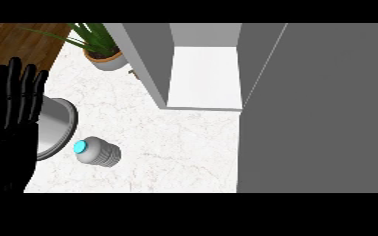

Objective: Pick up the bottled water, place it into the cabinet and close the cabinet

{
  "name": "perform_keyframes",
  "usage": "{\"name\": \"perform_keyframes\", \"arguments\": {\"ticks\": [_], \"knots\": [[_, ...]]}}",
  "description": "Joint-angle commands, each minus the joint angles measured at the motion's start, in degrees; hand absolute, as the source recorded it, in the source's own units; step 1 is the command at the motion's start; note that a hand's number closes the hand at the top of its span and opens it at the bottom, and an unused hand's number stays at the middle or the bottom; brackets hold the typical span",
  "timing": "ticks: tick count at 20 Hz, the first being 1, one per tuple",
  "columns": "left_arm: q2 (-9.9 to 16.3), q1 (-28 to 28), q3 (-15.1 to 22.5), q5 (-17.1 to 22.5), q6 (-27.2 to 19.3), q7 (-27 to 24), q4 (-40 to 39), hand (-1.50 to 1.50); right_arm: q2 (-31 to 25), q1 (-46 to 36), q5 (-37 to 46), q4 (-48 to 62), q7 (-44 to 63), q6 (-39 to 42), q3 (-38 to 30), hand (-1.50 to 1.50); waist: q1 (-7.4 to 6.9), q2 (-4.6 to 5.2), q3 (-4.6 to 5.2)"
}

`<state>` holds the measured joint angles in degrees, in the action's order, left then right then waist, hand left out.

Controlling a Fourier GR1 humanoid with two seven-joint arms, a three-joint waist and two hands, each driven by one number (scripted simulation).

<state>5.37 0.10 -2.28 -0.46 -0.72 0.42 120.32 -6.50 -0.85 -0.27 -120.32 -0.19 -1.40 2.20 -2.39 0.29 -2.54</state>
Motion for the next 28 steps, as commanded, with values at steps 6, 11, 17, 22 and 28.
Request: {"name": "perform_keyframes", "arguments": {"ticks": [6,11,17,22,28], "knots": [[8.8,4.4,-9.8,19.8,18.4,-9.1,-6.2,-1.5,1.1,8.9,-3.5,-6.9,0.8,0.3,-1.1,-1.5,2.85,-0.5,2.69],[10.1,6.6,-11.6,33.9,18.4,8.3,-3.4,-1.5,-2.3,14.6,-11.9,-13.1,7.0,9.6,5.9,-1.5,2.5,-0.66,2.54],[14.0,13.4,-18.8,40.8,21.6,11.4,1.2,-1.5,-2.0,27.2,-9.7,-24.6,8.0,10.5,11.1,-1.5,2.44,-0.56,2.53],[11.2,14.7,-15.3,31.0,21.5,11.1,0.2,-1.5,-1.5,31.2,-8.5,-25.1,4.7,11.3,13.4,-1.5,2.83,-0.46,2.53],[10.9,15.5,-18.3,30.0,25.9,7.7,-7.5,-1.5,-3.3,39.2,-6.4,-32.8,4.5,12.0,17.4,-1.5,3.36,-0.55,2.58]]}}
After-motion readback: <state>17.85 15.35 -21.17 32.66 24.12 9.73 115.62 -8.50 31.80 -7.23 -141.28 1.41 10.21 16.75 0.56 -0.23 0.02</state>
